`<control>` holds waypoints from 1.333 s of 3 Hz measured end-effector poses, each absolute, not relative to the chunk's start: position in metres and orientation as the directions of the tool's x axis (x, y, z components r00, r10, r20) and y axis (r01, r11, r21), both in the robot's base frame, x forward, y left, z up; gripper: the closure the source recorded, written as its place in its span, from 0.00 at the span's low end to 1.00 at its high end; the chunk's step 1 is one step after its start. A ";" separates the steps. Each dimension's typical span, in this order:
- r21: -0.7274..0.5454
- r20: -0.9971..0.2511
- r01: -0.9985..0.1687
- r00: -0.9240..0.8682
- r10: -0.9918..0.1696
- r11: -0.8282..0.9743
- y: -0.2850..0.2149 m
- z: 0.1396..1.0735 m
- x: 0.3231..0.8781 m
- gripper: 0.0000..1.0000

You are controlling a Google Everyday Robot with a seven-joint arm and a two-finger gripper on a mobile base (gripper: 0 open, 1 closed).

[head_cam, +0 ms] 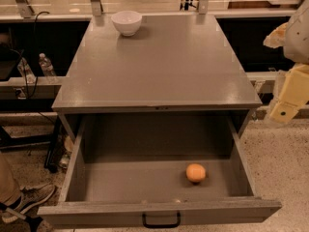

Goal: Pick orange from top drawer and place on counter

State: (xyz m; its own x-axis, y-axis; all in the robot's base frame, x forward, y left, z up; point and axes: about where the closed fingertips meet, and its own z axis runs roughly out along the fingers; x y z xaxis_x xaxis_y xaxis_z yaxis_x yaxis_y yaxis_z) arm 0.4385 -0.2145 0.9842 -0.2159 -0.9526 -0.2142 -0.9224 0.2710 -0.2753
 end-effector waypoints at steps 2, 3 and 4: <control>-0.239 -0.258 -0.935 -0.199 -0.945 0.262 -0.202 0.969 0.442 0.00; -0.201 -0.327 -0.949 -0.168 -0.930 0.242 -0.184 0.942 0.438 0.00; -0.169 -0.405 -0.960 -0.137 -0.904 0.221 -0.166 0.906 0.432 0.00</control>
Offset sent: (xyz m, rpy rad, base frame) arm 0.0106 0.0302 -0.0442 0.1372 0.0843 0.0624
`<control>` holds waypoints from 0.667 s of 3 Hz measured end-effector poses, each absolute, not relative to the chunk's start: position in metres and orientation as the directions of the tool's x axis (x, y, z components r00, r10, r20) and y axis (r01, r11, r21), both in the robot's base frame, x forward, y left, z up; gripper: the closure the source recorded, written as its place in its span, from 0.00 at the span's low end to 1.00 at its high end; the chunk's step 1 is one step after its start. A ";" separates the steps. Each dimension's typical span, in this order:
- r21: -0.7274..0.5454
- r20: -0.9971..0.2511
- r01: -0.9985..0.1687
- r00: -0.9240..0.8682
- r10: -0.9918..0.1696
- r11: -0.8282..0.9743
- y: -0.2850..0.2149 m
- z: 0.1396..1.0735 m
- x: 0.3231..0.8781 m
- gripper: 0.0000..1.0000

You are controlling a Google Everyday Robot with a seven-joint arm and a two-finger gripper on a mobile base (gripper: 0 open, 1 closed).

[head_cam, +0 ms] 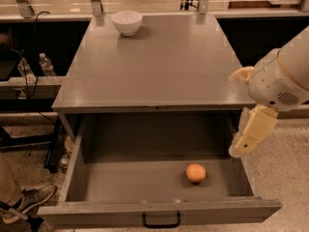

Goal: Pick orange from top drawer and place on counter

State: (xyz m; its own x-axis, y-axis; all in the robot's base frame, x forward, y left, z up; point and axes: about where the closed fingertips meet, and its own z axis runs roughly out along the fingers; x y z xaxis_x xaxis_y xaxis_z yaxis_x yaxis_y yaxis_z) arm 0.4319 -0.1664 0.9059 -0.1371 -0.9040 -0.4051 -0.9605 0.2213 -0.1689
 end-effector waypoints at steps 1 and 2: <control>-0.141 -0.475 -0.969 -0.115 -0.873 0.205 -0.156 0.874 0.428 0.00; -0.040 -0.536 -0.984 -0.123 -0.835 0.171 -0.143 0.831 0.434 0.00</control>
Offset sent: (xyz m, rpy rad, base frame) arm 0.0077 0.0336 -0.1136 0.2538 0.1917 0.1060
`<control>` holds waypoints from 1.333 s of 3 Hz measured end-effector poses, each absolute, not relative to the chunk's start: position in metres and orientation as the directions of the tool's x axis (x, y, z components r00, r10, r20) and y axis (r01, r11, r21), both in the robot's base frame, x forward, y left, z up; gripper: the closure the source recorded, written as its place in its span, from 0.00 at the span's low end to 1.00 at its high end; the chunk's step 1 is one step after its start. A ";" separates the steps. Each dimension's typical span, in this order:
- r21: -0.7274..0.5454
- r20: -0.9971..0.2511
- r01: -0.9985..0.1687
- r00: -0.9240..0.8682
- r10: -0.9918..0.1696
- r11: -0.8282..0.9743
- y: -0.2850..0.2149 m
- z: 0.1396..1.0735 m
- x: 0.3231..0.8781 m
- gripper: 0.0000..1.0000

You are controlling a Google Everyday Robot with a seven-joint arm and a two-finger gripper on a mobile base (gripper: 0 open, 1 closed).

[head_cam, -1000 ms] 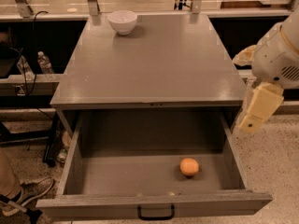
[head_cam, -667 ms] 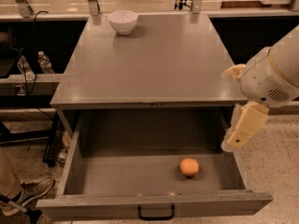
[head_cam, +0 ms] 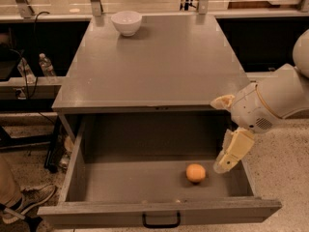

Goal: Pick orange from top drawer and place on counter

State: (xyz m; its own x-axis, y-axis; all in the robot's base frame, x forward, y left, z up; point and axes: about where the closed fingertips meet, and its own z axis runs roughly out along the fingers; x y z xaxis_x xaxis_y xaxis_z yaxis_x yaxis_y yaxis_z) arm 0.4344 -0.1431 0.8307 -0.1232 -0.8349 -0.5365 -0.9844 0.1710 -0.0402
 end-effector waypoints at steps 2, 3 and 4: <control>-0.038 -0.532 -0.985 -0.120 -0.838 0.166 -0.146 0.810 0.439 0.00; -0.034 -0.511 -0.985 -0.127 -0.850 0.168 -0.148 0.776 0.447 0.00; -0.034 -0.489 -0.984 -0.139 -0.861 0.178 -0.149 0.757 0.450 0.00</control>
Offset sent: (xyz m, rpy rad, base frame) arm 0.0122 -0.0100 -0.0517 -0.0089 0.0084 0.0055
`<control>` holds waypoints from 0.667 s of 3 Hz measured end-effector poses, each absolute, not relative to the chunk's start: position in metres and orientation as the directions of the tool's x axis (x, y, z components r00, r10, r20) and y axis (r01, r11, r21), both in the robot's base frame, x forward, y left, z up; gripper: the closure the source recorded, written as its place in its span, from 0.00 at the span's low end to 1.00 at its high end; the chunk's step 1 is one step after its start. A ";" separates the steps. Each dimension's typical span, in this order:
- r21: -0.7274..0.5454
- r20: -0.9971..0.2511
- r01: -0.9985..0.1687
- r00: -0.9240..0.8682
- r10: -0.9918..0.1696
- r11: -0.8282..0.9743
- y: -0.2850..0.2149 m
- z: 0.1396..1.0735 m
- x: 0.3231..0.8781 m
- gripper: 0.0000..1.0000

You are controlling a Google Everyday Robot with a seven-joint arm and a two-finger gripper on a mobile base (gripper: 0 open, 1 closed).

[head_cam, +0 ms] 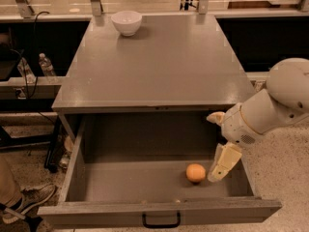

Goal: Pick orange from top drawer and place on counter

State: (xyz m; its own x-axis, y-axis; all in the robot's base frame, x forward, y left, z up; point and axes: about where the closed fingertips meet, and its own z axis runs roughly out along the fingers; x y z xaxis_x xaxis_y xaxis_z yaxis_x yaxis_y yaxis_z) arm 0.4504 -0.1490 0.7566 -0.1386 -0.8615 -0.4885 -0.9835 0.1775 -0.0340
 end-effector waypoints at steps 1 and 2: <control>-0.015 -0.463 -0.980 -0.169 -0.870 0.198 -0.149 0.716 0.458 0.00; 0.004 -0.470 -0.978 -0.185 -0.863 0.207 -0.148 0.691 0.463 0.00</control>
Offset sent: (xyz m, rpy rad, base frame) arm 0.0191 0.0006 -0.0930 -0.0010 0.0592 -0.0459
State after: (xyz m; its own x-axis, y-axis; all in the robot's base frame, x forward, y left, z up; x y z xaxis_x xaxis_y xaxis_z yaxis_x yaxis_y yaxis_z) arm 0.4630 -0.1479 0.6913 -0.1849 -0.8633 -0.4696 -0.9782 0.2074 0.0037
